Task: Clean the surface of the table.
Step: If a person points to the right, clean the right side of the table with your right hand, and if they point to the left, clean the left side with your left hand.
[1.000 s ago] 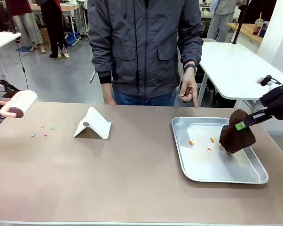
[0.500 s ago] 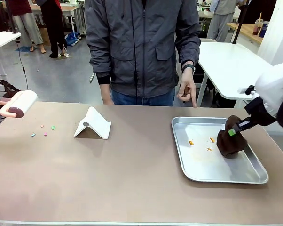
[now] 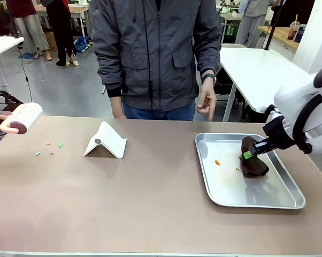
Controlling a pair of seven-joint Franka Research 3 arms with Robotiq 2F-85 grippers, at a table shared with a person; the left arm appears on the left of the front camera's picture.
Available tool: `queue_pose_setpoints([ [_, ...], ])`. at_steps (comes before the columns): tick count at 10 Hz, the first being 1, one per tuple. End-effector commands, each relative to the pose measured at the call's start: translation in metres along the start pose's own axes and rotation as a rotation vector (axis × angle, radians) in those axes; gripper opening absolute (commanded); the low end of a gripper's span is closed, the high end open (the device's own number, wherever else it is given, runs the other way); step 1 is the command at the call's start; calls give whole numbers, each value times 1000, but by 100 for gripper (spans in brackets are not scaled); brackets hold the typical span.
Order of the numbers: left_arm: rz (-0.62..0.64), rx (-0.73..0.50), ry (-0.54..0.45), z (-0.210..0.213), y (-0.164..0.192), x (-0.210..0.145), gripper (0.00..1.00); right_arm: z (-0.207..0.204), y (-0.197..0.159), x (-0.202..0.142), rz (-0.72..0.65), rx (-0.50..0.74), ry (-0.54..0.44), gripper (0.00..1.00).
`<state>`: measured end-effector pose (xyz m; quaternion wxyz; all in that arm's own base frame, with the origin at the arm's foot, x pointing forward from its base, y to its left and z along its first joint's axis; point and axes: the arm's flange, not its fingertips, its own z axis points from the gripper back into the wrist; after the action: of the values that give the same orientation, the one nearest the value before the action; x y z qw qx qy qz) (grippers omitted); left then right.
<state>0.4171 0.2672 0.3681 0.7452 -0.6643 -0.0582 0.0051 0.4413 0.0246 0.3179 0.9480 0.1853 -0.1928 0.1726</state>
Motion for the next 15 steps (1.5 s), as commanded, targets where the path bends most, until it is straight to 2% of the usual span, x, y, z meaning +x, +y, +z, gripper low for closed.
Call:
queue_pose_setpoints([
  [1, -4, -2, 2, 1, -3, -1, 16, -16, 1, 4, 6, 106, -14, 9],
  [4, -4, -2, 2, 1, -3, -1, 16, -34, 16, 7, 18, 222, 44, 9],
  [7, -4, -2, 2, 1, -3, -1, 16, -43, 41, 14, 73, 297, 50, 9],
  [12, -4, -2, 2, 1, -3, -1, 16, -61, 57, 16, 134, 261, 113, 9],
  [15, -4, -2, 2, 1, -3, -1, 16, -82, 53, 11, 142, 130, 159, 9],
])
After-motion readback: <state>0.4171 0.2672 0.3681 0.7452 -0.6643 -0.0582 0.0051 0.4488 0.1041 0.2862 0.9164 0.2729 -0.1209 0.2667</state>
